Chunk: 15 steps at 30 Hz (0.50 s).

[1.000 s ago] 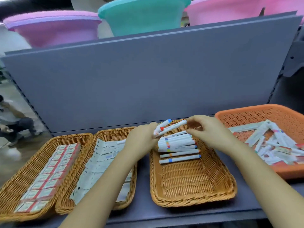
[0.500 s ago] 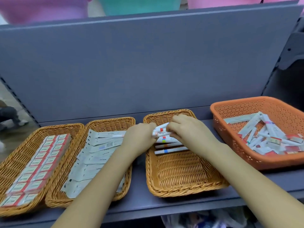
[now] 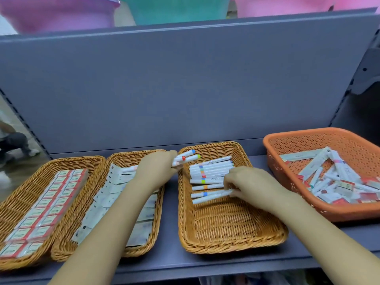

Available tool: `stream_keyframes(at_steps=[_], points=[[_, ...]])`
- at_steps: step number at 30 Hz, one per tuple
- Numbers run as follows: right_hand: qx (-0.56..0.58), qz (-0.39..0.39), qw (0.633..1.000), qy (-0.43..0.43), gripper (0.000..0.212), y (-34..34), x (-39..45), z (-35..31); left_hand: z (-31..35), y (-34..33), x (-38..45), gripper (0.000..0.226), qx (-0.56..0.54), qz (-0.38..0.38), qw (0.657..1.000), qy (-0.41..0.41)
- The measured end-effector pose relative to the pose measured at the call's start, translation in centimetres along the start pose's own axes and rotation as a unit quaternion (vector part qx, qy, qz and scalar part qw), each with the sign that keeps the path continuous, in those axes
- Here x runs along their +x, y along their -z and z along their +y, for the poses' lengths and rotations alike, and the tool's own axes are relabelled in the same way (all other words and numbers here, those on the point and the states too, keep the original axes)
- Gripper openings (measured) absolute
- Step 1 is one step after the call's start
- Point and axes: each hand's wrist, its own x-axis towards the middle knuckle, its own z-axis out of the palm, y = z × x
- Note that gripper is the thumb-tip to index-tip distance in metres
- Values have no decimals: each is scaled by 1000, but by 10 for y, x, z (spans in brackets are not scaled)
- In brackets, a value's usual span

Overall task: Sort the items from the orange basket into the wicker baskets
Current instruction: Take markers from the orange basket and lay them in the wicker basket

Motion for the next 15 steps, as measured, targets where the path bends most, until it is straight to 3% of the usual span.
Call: stream_keyframes(at_steps=[5, 10, 15], points=[[-47, -70, 996, -3, 22, -15, 9, -5, 5, 2, 0, 21, 23, 5, 1000, -6], [-63, -43, 997, -3, 19, -26, 18, -4, 13, 0, 1, 23, 33, 2, 999, -19], [33, -27, 999, -26, 20, -18, 18, 8, 22, 0, -3, 21, 45, -11, 998, -35]])
